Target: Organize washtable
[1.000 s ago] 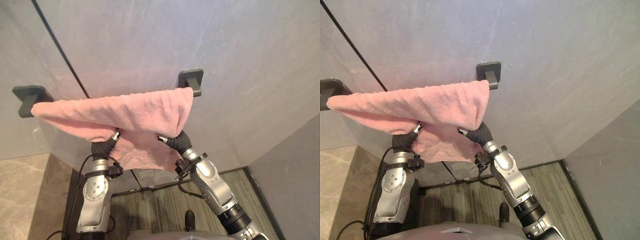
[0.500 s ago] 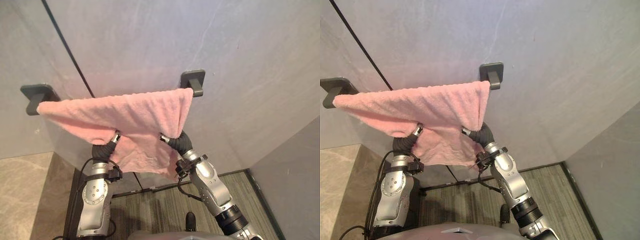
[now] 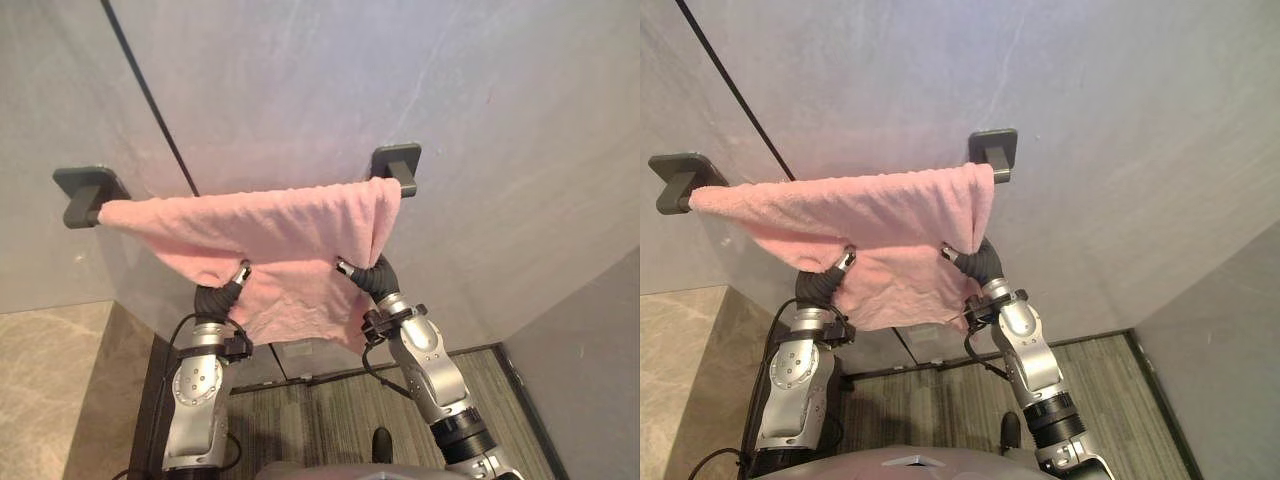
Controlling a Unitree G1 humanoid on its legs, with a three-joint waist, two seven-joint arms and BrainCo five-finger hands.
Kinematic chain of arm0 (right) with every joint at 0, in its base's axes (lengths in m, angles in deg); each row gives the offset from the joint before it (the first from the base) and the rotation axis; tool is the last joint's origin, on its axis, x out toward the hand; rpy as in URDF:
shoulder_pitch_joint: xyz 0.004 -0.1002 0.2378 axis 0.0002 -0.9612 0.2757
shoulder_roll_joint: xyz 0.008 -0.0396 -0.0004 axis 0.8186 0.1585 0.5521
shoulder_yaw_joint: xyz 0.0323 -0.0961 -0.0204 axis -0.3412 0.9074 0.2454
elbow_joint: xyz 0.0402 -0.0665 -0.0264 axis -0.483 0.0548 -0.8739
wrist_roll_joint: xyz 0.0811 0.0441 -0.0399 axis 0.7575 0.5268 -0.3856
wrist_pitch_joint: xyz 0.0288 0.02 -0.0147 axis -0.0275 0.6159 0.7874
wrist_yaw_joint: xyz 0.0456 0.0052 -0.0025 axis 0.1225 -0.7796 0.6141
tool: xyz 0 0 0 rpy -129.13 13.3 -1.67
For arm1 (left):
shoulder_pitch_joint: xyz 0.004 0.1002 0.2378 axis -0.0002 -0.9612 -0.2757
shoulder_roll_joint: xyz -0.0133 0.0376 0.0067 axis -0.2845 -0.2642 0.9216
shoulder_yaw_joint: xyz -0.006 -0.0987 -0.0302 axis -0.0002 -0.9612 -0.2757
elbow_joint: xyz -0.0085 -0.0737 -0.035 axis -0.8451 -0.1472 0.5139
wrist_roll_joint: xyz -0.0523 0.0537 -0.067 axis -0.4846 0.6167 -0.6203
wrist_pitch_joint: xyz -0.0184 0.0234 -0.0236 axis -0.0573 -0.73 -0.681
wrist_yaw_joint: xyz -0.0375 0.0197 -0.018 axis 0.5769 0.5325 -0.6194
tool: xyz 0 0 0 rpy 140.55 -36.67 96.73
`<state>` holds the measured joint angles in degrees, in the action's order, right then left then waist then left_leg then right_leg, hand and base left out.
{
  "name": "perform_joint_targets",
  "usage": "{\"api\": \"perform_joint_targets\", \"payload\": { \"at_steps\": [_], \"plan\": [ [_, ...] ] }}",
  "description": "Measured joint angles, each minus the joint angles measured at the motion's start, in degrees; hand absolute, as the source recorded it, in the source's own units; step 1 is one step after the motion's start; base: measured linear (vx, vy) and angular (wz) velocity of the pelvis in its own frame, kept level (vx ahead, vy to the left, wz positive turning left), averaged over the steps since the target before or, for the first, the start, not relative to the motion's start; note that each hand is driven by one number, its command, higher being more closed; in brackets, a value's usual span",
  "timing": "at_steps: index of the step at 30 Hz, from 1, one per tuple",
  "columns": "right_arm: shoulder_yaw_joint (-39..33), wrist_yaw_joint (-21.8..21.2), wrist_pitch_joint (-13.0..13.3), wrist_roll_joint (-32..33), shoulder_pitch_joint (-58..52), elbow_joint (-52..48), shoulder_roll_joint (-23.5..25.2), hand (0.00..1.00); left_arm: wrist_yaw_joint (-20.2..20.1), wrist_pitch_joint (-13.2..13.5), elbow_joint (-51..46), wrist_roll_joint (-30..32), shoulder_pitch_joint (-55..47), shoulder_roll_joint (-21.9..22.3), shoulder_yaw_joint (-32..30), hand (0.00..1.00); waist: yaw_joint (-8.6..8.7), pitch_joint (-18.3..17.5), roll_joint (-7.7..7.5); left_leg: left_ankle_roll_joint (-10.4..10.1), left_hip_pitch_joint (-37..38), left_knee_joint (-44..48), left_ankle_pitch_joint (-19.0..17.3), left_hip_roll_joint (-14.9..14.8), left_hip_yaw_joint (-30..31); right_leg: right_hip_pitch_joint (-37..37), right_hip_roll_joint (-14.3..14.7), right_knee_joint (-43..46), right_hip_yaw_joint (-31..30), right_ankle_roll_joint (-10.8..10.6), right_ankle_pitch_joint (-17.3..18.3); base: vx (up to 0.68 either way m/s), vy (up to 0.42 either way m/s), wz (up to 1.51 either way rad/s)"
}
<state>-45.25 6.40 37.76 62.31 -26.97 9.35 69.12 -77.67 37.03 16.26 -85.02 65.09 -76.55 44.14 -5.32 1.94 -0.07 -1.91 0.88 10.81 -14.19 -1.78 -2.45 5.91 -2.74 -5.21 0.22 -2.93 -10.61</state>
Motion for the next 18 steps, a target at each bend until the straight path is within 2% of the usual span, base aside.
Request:
{"api": "perform_joint_targets", "payload": {
  "at_steps": [2,3,13,18],
  "plan": [
    [-0.7,0.0,-0.1,-0.1,0.0,0.1,0.7,1.00,0.0,-0.1,0.0,0.0,0.0,0.5,0.0,1.00,0.02,0.0,0.02,0.0,0.0,0.0,0.0,0.1,0.0,0.0,-0.1,0.0,0.0,-0.1,0.0,0.00,0.000,0.00],
    [-1.4,0.1,-0.5,-0.1,0.0,0.1,1.5,0.00,-0.1,-0.1,0.0,0.0,0.1,0.5,0.0,0.00,0.04,0.0,0.02,0.0,0.0,0.0,0.0,0.2,0.0,0.0,-0.2,0.0,0.0,-0.1,0.1,0.00,0.000,0.00],
    [-7.3,1.3,-0.5,-0.4,-0.2,0.1,1.6,0.00,0.3,-0.3,0.0,-0.1,-0.8,1.6,-6.5,0.00,0.11,0.1,0.10,0.5,0.0,-0.1,-0.3,0.5,0.0,0.0,-0.5,0.0,0.0,-0.4,0.4,0.00,0.000,0.00],
    [-11.2,3.0,-0.3,0.2,-1.4,-2.2,0.0,0.00,4.2,-0.3,0.0,-1.6,-1.3,1.6,-12.5,0.00,0.03,1.4,-0.02,0.5,-0.1,0.0,-0.3,0.5,0.0,0.0,-0.5,0.0,-0.1,-0.4,0.4,0.00,0.000,0.00]
  ]
}}
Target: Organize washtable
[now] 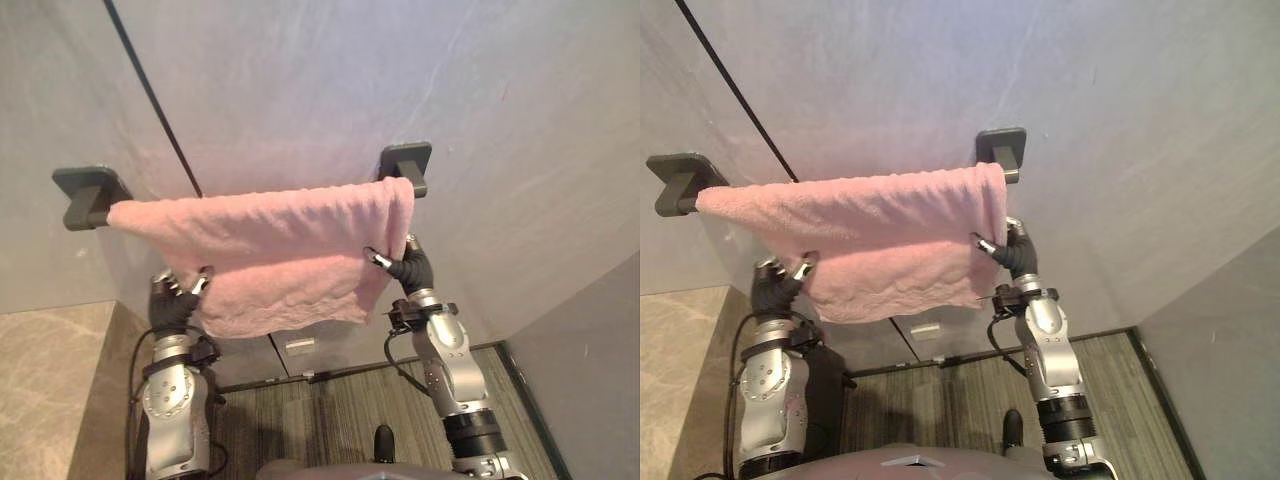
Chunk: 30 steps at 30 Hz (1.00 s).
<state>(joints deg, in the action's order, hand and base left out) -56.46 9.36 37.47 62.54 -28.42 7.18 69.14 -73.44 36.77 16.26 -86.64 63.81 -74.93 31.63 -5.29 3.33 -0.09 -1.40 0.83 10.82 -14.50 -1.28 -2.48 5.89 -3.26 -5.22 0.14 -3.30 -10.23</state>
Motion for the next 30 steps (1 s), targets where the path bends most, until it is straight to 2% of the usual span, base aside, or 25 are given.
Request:
{"api": "perform_joint_targets", "payload": {
  "at_steps": [3,7,11,15,22,27,30],
  "plan": [
    [-0.5,0.6,0.9,0.0,-1.0,-0.7,-2.0,0.00,0.9,0.0,0.0,-0.7,-0.7,0.0,-0.7,0.00,0.02,0.1,-0.07,0.0,0.0,0.0,0.0,0.0,-0.1,0.1,0.0,0.0,0.0,0.0,0.0,0.00,0.000,0.00],
    [-0.1,0.9,0.9,1.2,-2.3,-2.1,-3.3,0.00,0.8,0.1,0.0,-0.7,-1.9,0.0,1.5,0.00,-0.02,0.1,-0.08,0.0,0.0,0.2,0.0,0.0,-0.3,0.3,0.0,0.0,-0.2,0.0,0.0,0.00,0.001,-0.01],
    [0.5,0.5,1.1,2.3,-3.9,-3.4,-3.4,0.00,0.4,0.1,0.0,-0.8,-2.6,0.0,2.0,0.00,-0.01,0.1,-0.09,0.0,-0.1,0.2,0.0,0.0,-0.3,0.4,0.0,0.0,-0.2,0.0,-0.1,0.00,0.000,0.00],
    [-0.2,-0.3,1.3,2.3,-10.3,-7.5,-3.3,0.00,-0.8,0.2,0.0,-1.1,-6.7,0.0,1.9,0.00,0.07,0.1,-0.10,0.1,-0.2,0.2,-0.1,0.0,-0.4,0.5,0.0,0.0,-0.3,0.0,-0.1,0.00,0.000,0.00],
    [-8.4,-1.4,1.9,2.2,-20.4,-9.2,-3.3,0.00,-6.6,0.5,1.8,-8.4,-13.3,-0.7,-2.1,0.00,0.16,0.1,-0.10,0.4,-0.4,0.1,-0.3,0.0,-0.5,0.6,0.0,0.0,-0.4,0.0,0.0,0.00,0.000,0.00],
    [-9.2,-3.5,2.2,2.3,-22.1,-9.6,-4.0,0.00,-11.1,0.5,3.1,-15.5,-15.7,-4.1,-5.5,0.00,0.09,0.1,-0.11,0.4,-0.5,0.1,-0.3,0.0,-0.7,0.8,0.0,-0.1,-0.4,0.0,0.0,0.00,0.000,0.00],
    [-7.1,-6.7,2.2,3.1,-22.2,-10.8,-8.1,0.00,-15.1,0.5,1.2,-20.2,-17.2,-6.8,-5.5,0.00,0.01,0.1,-0.11,0.4,-0.5,0.1,-0.3,0.0,-0.6,0.8,-0.1,0.0,-0.4,0.0,0.0,0.00,0.000,0.00]
  ]
}}
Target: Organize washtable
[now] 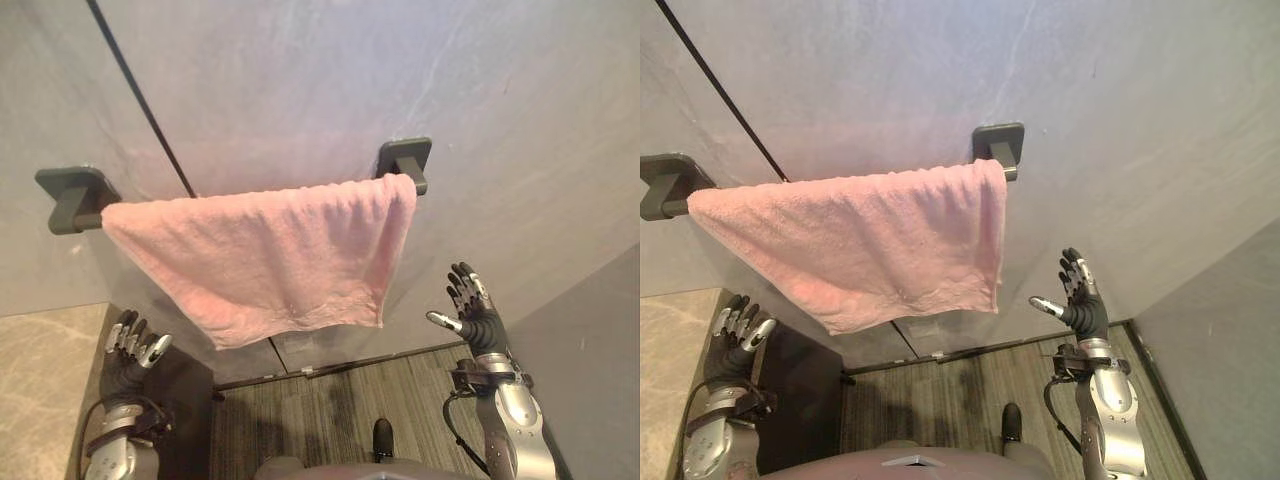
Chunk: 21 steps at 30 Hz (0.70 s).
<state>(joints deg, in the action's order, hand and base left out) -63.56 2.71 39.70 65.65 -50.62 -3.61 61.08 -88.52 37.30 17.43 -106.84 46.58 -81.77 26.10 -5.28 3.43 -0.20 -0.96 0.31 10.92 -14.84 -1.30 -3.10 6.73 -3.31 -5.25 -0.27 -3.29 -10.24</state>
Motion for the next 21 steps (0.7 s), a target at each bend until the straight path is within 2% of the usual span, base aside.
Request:
{"api": "perform_joint_targets", "payload": {
  "at_steps": [1,3,7,10,15,19,21],
  "plan": [
    [1.6,-3.6,0.4,4.9,-0.1,-1.2,-3.5,0.00,-3.8,0.1,-1.6,-4.2,-0.4,-2.1,-0.1,0.00,-0.08,0.0,0.00,0.0,0.0,0.1,0.0,0.0,0.1,0.0,0.0,0.0,0.0,0.0,0.0,0.03,0.002,0.02],
    [3.0,-7.6,0.9,9.3,-0.1,-1.4,-7.1,0.00,-7.9,0.4,-3.1,-8.0,-0.3,-4.1,-0.7,0.00,-0.15,0.0,-0.05,0.0,0.0,0.4,0.0,0.0,0.2,-0.1,0.0,0.0,0.1,0.0,0.0,0.02,0.001,0.02],
    [4.5,-16.0,0.0,21.9,-0.7,-0.1,-9.6,0.00,-14.9,0.6,-6.0,-15.0,0.3,-4.4,-4.4,0.00,-0.15,-0.1,-0.03,0.0,0.3,0.4,0.0,0.1,0.4,-0.5,-0.1,0.0,0.3,0.0,0.0,0.00,0.003,0.02],
    [6.1,-19.3,-0.5,24.0,-0.7,0.2,-10.9,0.00,-18.0,1.2,-8.9,-18.3,2.4,-4.1,-6.3,0.00,-0.49,-0.2,0.01,0.2,0.5,0.4,-0.1,0.1,0.5,-0.9,-0.1,0.0,0.3,0.0,0.0,-0.03,0.007,0.03],
    [10.5,-23.6,-0.5,26.2,2.1,0.3,-10.9,0.00,-20.4,2.8,-15.8,-24.1,7.5,-0.5,-7.1,0.00,-0.81,-1.9,0.28,0.2,0.5,0.6,-0.1,0.2,0.5,-1.1,-0.1,0.0,0.3,0.0,0.0,-0.01,0.001,0.00],
    [15.2,-26.6,-0.8,28.0,6.9,0.3,-10.7,0.00,-20.1,2.4,-16.6,-26.2,8.9,3.4,-6.3,0.00,-0.60,-2.2,0.26,0.2,1.1,0.8,-0.1,0.2,0.5,-1.6,-0.1,0.0,0.2,0.0,-0.1,0.00,0.000,0.00],
    [17.2,-27.7,-1.4,28.4,8.9,0.3,-10.6,0.00,-19.8,2.5,-19.5,-28.0,9.2,3.6,-5.3,0.00,-0.67,-2.3,0.03,0.2,1.1,1.3,-0.1,0.2,0.4,-1.6,-0.1,0.0,0.1,0.0,-0.1,0.02,-0.001,0.00]
  ]
}}
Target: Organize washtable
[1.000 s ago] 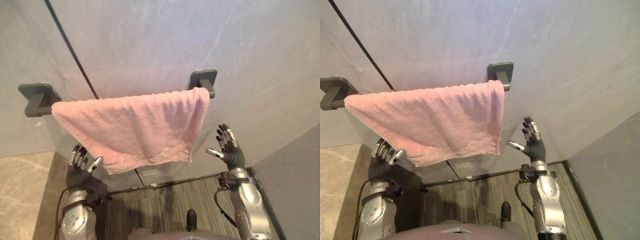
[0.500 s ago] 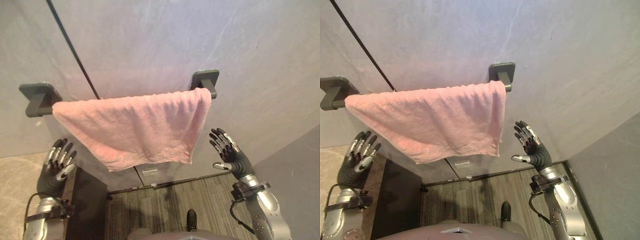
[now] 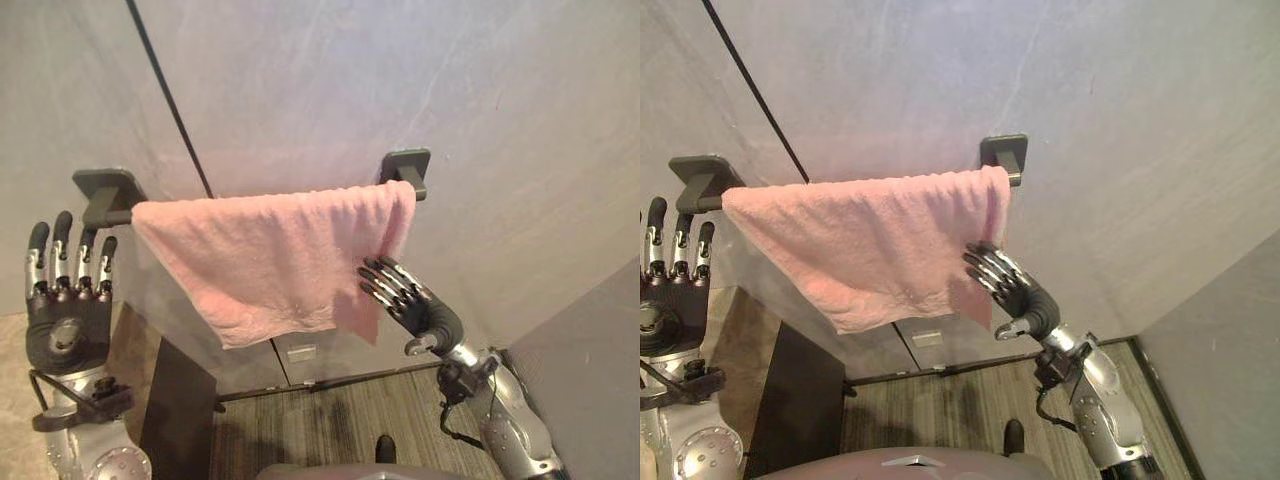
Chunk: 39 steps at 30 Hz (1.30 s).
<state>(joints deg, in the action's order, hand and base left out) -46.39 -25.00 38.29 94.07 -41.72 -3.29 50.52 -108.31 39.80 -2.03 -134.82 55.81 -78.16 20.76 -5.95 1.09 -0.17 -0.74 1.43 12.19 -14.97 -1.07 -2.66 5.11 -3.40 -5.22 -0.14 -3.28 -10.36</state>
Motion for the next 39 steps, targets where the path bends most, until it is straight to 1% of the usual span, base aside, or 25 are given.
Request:
{"api": "perform_joint_targets", "payload": {
  "at_steps": [3,5,7,8,9,11,13,15,19,21,23,24,25,26,27,29,30,31,34,36,37,39],
  "plan": [
    [2.1,-0.9,-0.3,0.0,1.8,0.2,0.4,0.00,0.2,0.0,-0.8,0.1,-0.2,0.3,1.2,0.00,-0.71,0.0,-0.03,0.0,0.5,0.2,0.0,0.2,-0.1,-0.1,-0.1,0.0,-0.2,-0.1,-0.1,0.01,0.005,-0.02],
    [2.5,-1.4,-0.4,0.0,2.9,1.9,1.4,0.00,0.1,-0.1,-1.6,0.1,-0.3,1.2,1.3,0.00,-0.80,-0.1,-0.11,0.0,0.8,0.2,0.0,0.2,-0.3,-0.3,-0.1,0.0,-0.4,-0.1,-0.2,-0.01,0.013,-0.06],
    [2.8,-1.4,-0.4,0.0,3.3,2.2,1.8,0.00,-0.9,0.6,-9.0,-0.3,0.8,1.1,2.1,0.00,-0.75,-0.3,-0.31,0.0,0.9,0.2,0.0,0.3,-0.5,-0.3,-0.1,0.0,-0.7,0.0,-0.2,-0.02,0.008,-0.06],
    [3.5,-1.4,-0.4,0.0,3.6,2.2,1.6,0.00,-2.1,1.9,-13.1,-0.5,2.8,0.7,2.6,0.00,-0.67,-0.7,-0.11,0.1,0.9,0.2,0.0,0.3,-0.7,-0.3,-0.1,0.0,-0.8,0.0,-0.2,-0.02,0.007,-0.06],
    [3.9,-1.5,-0.4,0.0,3.7,2.2,1.6,0.00,-2.5,2.5,-14.5,-0.5,4.0,0.6,2.8,0.00,-0.60,-0.9,0.11,0.1,0.9,0.2,-0.1,0.3,-0.8,-0.3,-0.1,0.0,-0.8,0.0,-0.2,-0.03,0.012,-0.08],
    [5.6,-2.1,-0.4,0.0,4.7,2.2,1.6,0.00,-4.1,3.9,-16.0,-1.5,7.3,0.6,3.4,0.00,-0.31,-1.8,1.34,0.2,0.9,-0.1,-0.2,0.3,-1.3,-0.3,-0.2,0.0,-1.0,-0.1,-0.2,-0.04,0.014,-0.12],
    [6.6,-2.3,-0.4,0.0,6.0,2.2,1.7,0.00,-4.3,4.0,-15.9,-1.6,8.5,0.6,3.9,0.00,0.36,-2.1,1.75,0.2,0.9,-0.2,-0.2,0.3,-1.6,-0.3,-0.1,0.0,-1.3,0.0,-0.2,-0.03,0.000,-0.10],
    [7.7,-2.6,-0.4,0.0,7.7,3.1,2.0,0.00,-4.4,4.1,-15.9,-2.2,9.2,0.6,5.8,0.00,0.54,-2.1,1.77,0.1,1.0,-0.2,-0.3,0.2,-1.8,-0.2,0.0,-0.1,-1.7,0.0,-0.2,-0.04,-0.010,-0.09],
    [11.1,-2.5,-1.0,0.0,10.4,7.2,2.5,0.00,-4.9,3.5,-15.4,-4.1,11.8,0.6,12.6,0.00,0.60,-2.1,1.63,0.1,1.0,0.0,-0.3,0.2,-2.3,-0.1,0.1,-0.3,-2.3,0.3,-0.1,-0.02,-0.001,-0.06],
    [13.9,-2.4,-1.5,0.0,11.6,10.4,4.4,0.00,-5.6,3.4,-13.9,-6.1,13.8,0.6,17.2,0.00,0.65,-2.1,1.64,0.1,1.0,0.0,-0.3,0.2,-2.5,0.0,0.1,-0.3,-2.4,0.2,-0.1,0.01,0.002,-0.04],
    [15.8,-2.1,-1.8,0.5,12.1,11.5,5.4,0.00,-5.7,2.5,-12.2,-6.8,14.5,0.7,20.3,0.00,0.69,-2.1,1.62,0.1,1.1,0.0,-0.3,0.2,-2.6,0.1,0.1,-0.2,-2.4,0.1,-0.3,0.02,-0.002,-0.01],
    [16.7,-2.0,-2.3,1.5,12.2,12.0,5.9,0.00,-5.7,1.8,-10.9,-7.2,14.9,0.7,21.9,0.00,0.68,-2.2,1.56,0.1,1.1,0.2,-0.3,0.2,-2.6,0.3,0.1,-0.2,-2.4,-0.2,-0.6,0.06,-0.003,-0.04],
    [18.6,-2.0,-2.9,2.6,12.6,13.4,6.7,0.00,-5.8,0.8,-8.2,-8.4,15.0,0.7,24.7,0.00,0.73,-2.2,1.54,0.0,1.1,0.4,-0.3,0.2,-2.8,0.5,0.2,0.0,-2.6,-0.2,-0.9,0.05,-0.001,-0.05],
    [19.3,-2.0,-3.2,2.9,12.6,13.6,6.8,0.00,-5.8,0.5,-7.1,-8.7,15.0,0.7,25.8,0.00,0.74,-2.2,1.54,0.0,1.1,0.4,-0.3,0.2,-2.8,0.5,0.2,0.0,-2.7,-0.3,-1.0,0.03,0.007,-0.05],
    [20.9,-2.0,-4.0,4.7,12.7,14.3,6.7,0.00,-5.7,-0.5,-4.9,-8.8,15.0,0.7,27.3,0.00,0.77,-2.2,1.50,0.1,1.0,0.4,-0.3,0.3,-2.9,0.6,0.2,0.0,-2.7,-0.3,-1.0,0.02,0.011,-0.04],
    [23.1,-2.0,-5.3,5.8,13.0,16.0,6.7,0.00,-5.7,-1.7,-1.7,-9.0,15.0,0.4,29.3,0.00,0.77,-2.2,1.44,0.1,1.1,0.4,-0.3,0.3,-3.0,0.6,0.2,0.0,-2.9,-0.3,-1.0,0.01,0.009,-0.04],
    [24.1,-2.0,-5.7,6.9,13.1,16.5,6.7,0.00,-5.7,-2.3,-0.5,-9.0,14.9,0.0,30.2,0.00,0.78,-2.2,1.40,0.1,1.1,0.4,-0.3,0.3,-3.1,0.7,0.2,0.0,-3.0,-0.3,-1.1,0.00,0.005,-0.03],
    [25.3,-2.0,-6.7,6.9,13.4,17.4,6.6,0.00,-5.7,-3.5,1.5,-9.1,14.8,-0.9,31.5,0.00,0.83,-2.2,1.33,0.2,1.1,0.4,-0.3,0.3,-3.1,0.7,0.2,0.0,-3.1,-0.3,-1.1,0.00,0.000,0.00],
    [27.2,-2.0,-7.4,7.0,13.9,17.5,6.5,0.00,-5.8,-5.6,5.1,-10.1,14.3,-1.8,33.8,0.00,0.82,-2.1,1.14,0.2,1.0,0.5,-0.3,0.3,-3.2,0.7,0.2,0.0,-3.2,-0.3,-1.1,0.00,0.000,0.00],
    [28.1,-2.0,-7.6,7.3,14.1,17.5,6.5,0.00,-5.9,-6.3,6.2,-10.3,13.4,-2.4,35.2,0.00,0.85,-2.1,1.09,0.2,1.0,0.5,-0.4,0.3,-3.2,0.7,0.2,0.0,-3.2,-0.3,-1.1,0.00,0.000,0.00],
    [28.8,-1.9,-7.6,7.3,14.2,17.6,6.5,0.00,-5.9,-7.4,7.0,-10.5,12.9,-3.3,36.2,0.00,0.86,-2.1,1.05,0.2,0.9,0.5,-0.4,0.3,-3.2,0.8,0.2,0.0,-3.2,-0.3,-1.1,0.00,0.000,0.00],
    [29.6,-1.8,-7.6,8.3,14.7,18.7,6.4,0.00,-6.1,-8.2,7.7,-10.7,12.7,-4.5,38.1,0.00,0.82,-1.9,0.83,0.2,0.8,0.5,-0.4,0.3,-3.2,0.8,0.2,-0.1,-3.1,-0.2,-1.0,0.00,0.000,0.00]
  ]
}}
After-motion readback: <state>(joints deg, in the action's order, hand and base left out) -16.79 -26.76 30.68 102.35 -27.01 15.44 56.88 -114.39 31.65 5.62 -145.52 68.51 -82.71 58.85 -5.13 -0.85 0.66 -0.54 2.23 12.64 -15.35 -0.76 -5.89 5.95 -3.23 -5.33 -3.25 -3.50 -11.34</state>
